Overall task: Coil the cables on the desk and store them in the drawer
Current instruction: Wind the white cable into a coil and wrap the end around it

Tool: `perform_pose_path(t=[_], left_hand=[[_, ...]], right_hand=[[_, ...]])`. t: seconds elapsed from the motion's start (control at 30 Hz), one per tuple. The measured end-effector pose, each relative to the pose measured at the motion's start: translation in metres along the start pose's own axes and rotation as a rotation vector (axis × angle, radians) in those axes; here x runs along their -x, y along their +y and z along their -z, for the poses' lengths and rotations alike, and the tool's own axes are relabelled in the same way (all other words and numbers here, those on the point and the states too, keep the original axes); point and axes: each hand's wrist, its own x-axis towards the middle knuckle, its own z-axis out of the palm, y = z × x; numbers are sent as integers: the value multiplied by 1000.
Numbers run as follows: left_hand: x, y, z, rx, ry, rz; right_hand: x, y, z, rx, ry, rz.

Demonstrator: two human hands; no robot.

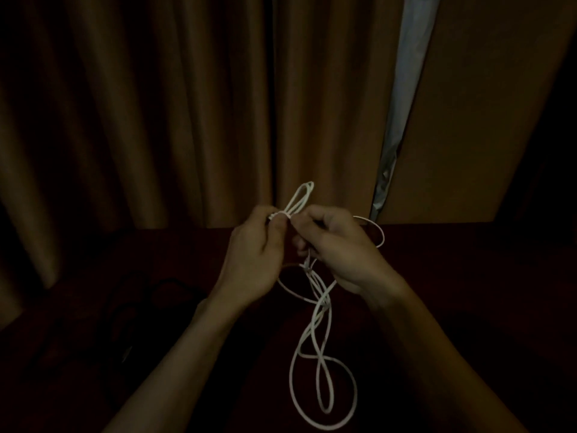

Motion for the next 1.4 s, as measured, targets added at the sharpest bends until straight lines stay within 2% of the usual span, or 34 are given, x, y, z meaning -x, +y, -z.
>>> perform_pose_path(t=[0.13,0.23,0.33,0.4,0.47,0.53,0.57,0.8,0.9,1.03,1.07,1.13,1.2,1.27,1.33,1.4], left_hand=[[-1,20,-3,661,-100,362],[-3,20,1,782,-250,357],[-4,13,6,778,-305,376],[-5,8,5,745,-284,394],[-6,1,4,713,-221,431],[-10,-9,7,702,-160,461],[-11,-13,9,701,-135,471],[-13,-28,12,586,-22,514],[-15,-28,18,610,25,527],[-13,-26,15,565,0,504],[-12,-25,12,539,-9,499],[-11,-22,7,505,-16,490],[-10,-19,4,507,-25,472],[-8,-15,1,504,-55,438],[-5,-12,-4,510,-75,407],[-3,-9,-6,542,-85,402]], right_hand=[[1,1,5,-84,-6,8],[1,7,9,-57,-2,13],[-1,15,11,86,17,61],[-2,23,18,277,-16,114],[-4,30,31,546,-153,109],[-5,36,44,735,-306,-5],[-5,39,51,782,-326,-47],[-8,41,91,794,-110,-27],[-4,56,115,819,-75,-187],[-3,57,135,1219,-90,-417],[-5,51,133,1316,-78,-428],[-9,37,121,1480,-18,-304],[-10,26,99,1406,42,-61],[-6,15,61,1083,-4,131],[-4,14,24,690,-136,102],[-3,21,6,453,-187,12]])
